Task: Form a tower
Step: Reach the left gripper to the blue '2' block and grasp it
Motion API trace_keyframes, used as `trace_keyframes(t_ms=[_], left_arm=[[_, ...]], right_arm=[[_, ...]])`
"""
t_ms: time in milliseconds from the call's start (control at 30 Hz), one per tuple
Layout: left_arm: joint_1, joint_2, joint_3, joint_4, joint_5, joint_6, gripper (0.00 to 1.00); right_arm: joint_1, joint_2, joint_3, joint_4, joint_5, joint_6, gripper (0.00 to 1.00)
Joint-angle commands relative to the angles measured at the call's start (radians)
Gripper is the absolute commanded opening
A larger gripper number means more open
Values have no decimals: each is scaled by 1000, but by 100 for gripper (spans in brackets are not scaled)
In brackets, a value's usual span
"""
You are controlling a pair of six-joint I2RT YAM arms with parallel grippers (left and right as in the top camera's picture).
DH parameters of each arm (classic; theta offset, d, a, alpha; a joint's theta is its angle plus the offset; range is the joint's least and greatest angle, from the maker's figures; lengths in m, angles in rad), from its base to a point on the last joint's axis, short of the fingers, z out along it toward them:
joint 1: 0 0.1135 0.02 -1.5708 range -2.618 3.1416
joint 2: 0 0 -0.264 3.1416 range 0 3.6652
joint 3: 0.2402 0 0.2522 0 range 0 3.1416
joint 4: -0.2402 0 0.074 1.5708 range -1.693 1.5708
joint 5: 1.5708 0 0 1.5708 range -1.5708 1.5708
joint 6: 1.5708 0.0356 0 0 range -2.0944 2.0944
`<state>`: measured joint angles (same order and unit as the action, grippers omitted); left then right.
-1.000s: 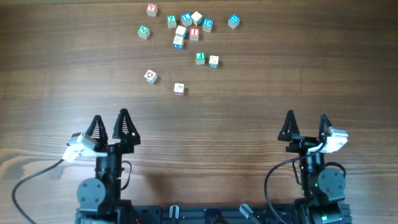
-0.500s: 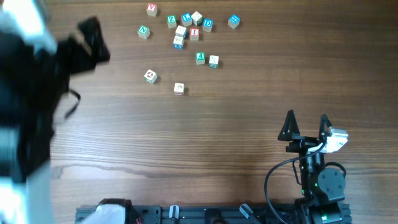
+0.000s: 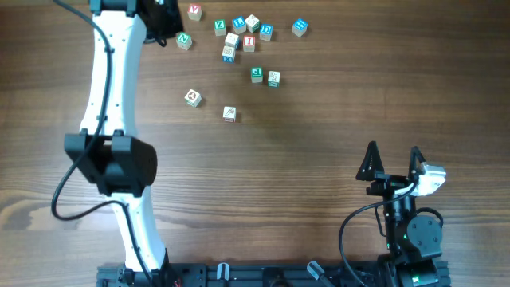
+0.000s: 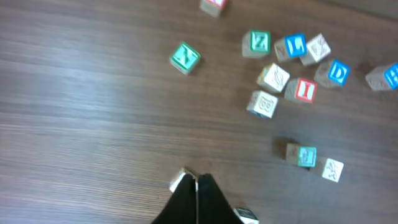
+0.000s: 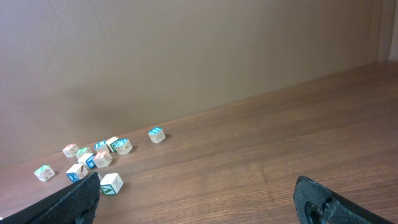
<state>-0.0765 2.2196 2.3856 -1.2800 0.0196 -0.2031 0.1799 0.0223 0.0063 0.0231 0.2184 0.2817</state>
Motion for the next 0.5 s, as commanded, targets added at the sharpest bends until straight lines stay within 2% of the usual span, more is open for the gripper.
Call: trace_keyframes(t_ms=[0,67,100,133,200,300,333,400,467], left_arm=[[-2,69,20,-28,129,-51,4],[-12,100,20,-48,130,-51,16],[-20,116,20,-64,129,-51,49],[-26,125,20,-77,129,-51,68],[-56,155,11,-117,129,-51,77],[-103,175,-24,-122,128,-51,82],[-124,185,-40,-123,122,-52,88],[-166,199,-88,-122,121,-51,89],[-200,199,-145,-105,113,-52,86]], right_arm=[[-4,-6,-1,5,10,-17,100],[-4,-6,-1,5,10,-17,100],[-4,-6,-1,4,10,-17,100],[-4,-6,-1,5,10,-17,100],[-4,-6,-1,5,10,-17,100],[-4,-6,-1,5,10,-17,100],[-4,-6,-1,5,10,-17,100],[-4,-6,-1,4,10,-17,100],[-4,-6,-1,5,10,-17,100]])
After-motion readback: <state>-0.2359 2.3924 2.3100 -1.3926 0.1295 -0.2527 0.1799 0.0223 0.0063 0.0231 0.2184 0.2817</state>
